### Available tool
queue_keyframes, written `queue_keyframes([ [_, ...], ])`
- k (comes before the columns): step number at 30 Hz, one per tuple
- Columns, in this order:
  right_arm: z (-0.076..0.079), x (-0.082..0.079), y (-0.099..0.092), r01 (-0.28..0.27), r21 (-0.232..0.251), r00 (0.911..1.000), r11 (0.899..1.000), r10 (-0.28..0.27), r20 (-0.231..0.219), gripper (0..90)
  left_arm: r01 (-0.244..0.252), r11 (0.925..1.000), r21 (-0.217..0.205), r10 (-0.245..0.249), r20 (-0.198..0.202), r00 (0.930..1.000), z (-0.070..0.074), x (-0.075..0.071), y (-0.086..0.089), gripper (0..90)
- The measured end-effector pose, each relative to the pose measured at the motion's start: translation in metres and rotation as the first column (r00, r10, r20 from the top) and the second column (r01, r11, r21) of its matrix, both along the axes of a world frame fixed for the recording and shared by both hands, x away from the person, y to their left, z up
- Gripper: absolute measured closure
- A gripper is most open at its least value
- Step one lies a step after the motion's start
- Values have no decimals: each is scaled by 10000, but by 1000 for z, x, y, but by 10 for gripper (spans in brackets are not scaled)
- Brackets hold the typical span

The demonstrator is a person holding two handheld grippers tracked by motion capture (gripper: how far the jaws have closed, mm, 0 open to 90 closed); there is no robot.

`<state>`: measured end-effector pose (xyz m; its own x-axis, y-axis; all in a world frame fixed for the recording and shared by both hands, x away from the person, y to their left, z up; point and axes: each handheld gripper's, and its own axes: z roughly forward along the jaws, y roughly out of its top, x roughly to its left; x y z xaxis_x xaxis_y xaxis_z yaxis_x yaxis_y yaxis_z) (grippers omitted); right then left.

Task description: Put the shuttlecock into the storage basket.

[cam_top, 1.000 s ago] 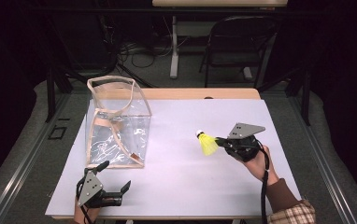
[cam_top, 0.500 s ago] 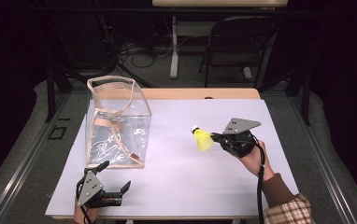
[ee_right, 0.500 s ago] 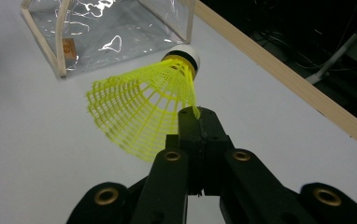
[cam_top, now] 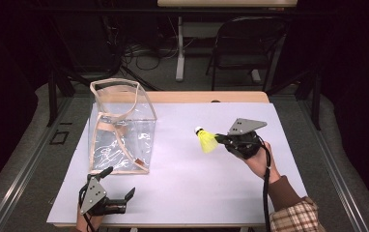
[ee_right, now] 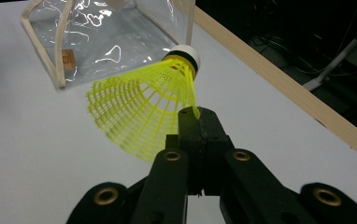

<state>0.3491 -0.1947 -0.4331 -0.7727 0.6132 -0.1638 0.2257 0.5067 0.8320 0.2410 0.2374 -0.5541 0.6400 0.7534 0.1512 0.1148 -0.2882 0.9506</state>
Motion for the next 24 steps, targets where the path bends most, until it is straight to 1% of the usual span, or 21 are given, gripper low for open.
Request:
queue_keyframes([
  [8, 4, 4, 5, -55, -1, 9999, 10000, 55, 83, 900, 3, 10000, -15, -3, -9, 10000, 0, 0, 0, 1],
  [24, 7, 12, 12, -45, 61, 9999, 10000, 45, 102, 900, 6, 10000, -17, -6, -7, 10000, 0, 0, 0, 1],
])
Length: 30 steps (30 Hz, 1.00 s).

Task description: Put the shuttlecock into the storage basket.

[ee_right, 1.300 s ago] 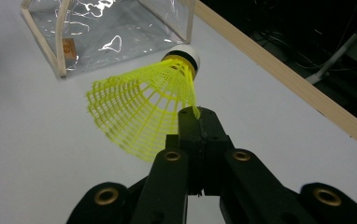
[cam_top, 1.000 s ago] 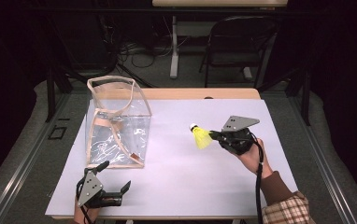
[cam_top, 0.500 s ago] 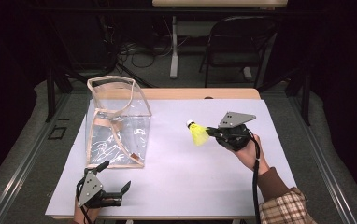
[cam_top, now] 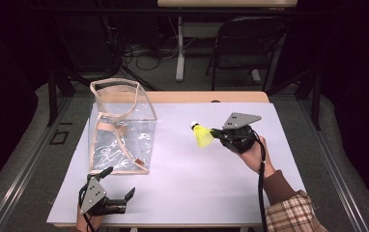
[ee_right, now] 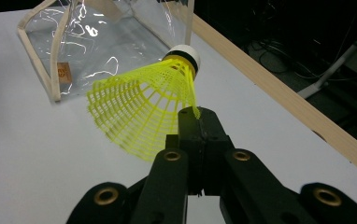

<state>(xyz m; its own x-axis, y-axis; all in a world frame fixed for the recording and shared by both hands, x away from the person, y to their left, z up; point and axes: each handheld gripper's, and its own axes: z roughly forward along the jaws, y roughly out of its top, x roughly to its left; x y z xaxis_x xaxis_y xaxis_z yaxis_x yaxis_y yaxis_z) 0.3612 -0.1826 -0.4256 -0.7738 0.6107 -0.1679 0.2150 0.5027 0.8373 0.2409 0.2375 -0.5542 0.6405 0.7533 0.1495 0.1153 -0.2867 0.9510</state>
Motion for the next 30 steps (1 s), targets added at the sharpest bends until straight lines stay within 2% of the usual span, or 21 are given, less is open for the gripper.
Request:
queue_keyframes([
  [30, 6, 16, 15, -20, 266, 9999, 9996, 16, 159, 900, -32, 10000, -52, 32, -63, 10000, -1, 2, 1, 4],
])
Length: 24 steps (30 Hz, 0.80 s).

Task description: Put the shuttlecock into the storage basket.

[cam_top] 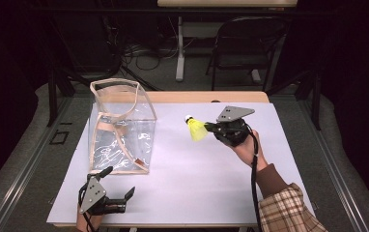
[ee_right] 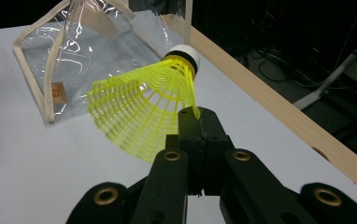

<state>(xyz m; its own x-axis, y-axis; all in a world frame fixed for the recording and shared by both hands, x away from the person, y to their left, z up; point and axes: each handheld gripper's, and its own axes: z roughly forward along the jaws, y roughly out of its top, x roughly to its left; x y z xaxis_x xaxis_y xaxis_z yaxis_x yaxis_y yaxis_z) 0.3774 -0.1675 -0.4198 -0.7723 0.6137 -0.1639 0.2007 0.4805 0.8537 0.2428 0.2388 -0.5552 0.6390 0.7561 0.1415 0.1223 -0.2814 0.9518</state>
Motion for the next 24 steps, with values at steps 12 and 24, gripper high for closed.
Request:
queue_keyframes([
  [12, 5, 6, 9, -21, 35, 9999, 10000, 20, 118, 900, 63, 10000, -58, -63, -6, 10000, 0, 2, 0, 4],
  [24, 9, 9, 15, -47, 90, 9999, 9999, 45, 150, 900, 89, 9999, -46, -89, 43, 10000, 1, -1, -1, 4],
])
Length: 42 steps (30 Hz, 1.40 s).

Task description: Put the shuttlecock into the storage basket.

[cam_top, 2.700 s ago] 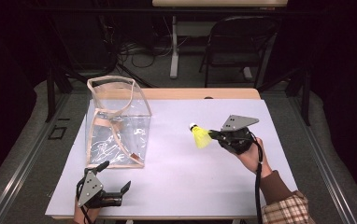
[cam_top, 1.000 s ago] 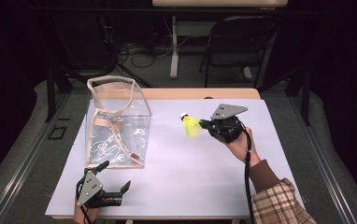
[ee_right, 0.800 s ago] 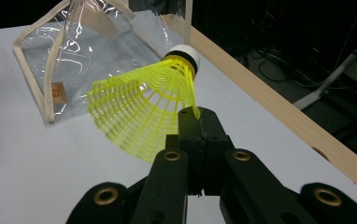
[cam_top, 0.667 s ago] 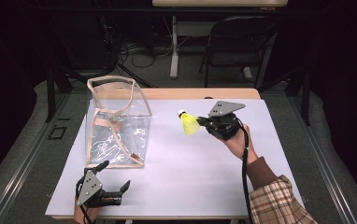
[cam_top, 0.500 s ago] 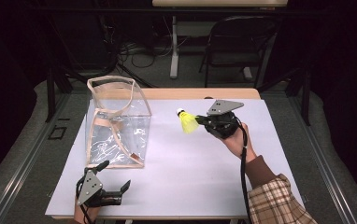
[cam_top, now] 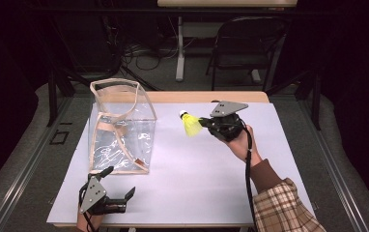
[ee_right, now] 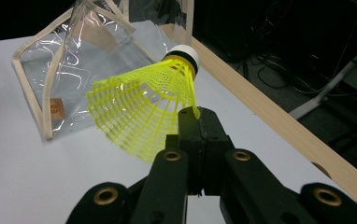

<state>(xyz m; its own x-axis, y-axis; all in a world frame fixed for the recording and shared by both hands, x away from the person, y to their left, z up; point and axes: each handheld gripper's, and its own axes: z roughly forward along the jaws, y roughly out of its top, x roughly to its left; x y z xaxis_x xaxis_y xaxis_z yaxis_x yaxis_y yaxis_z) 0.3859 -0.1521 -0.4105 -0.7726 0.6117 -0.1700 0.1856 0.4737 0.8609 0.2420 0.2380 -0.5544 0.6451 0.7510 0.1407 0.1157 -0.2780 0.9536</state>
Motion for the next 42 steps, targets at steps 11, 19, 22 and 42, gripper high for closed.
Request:
queue_keyframes([
  [11, 2, 6, 8, -142, 23, 9999, 9999, 142, -6, 900, -82, 10000, -26, 82, -1, 10000, 0, -1, 1, 4],
  [19, 6, 8, 16, -242, 17, 9997, 9997, 242, 20, 900, -67, 10000, -24, 67, -6, 10000, 0, -2, 1, 4],
  [22, 7, 9, 18, -267, 4, 9996, 9996, 267, 34, 900, -65, 10000, -30, 65, -14, 10000, 0, -1, 1, 5],
  [42, 17, 16, 29, -258, 140, 9995, 9996, 256, 162, 900, -39, 10000, -34, 39, -4, 10000, 0, -2, 1, 5],
])
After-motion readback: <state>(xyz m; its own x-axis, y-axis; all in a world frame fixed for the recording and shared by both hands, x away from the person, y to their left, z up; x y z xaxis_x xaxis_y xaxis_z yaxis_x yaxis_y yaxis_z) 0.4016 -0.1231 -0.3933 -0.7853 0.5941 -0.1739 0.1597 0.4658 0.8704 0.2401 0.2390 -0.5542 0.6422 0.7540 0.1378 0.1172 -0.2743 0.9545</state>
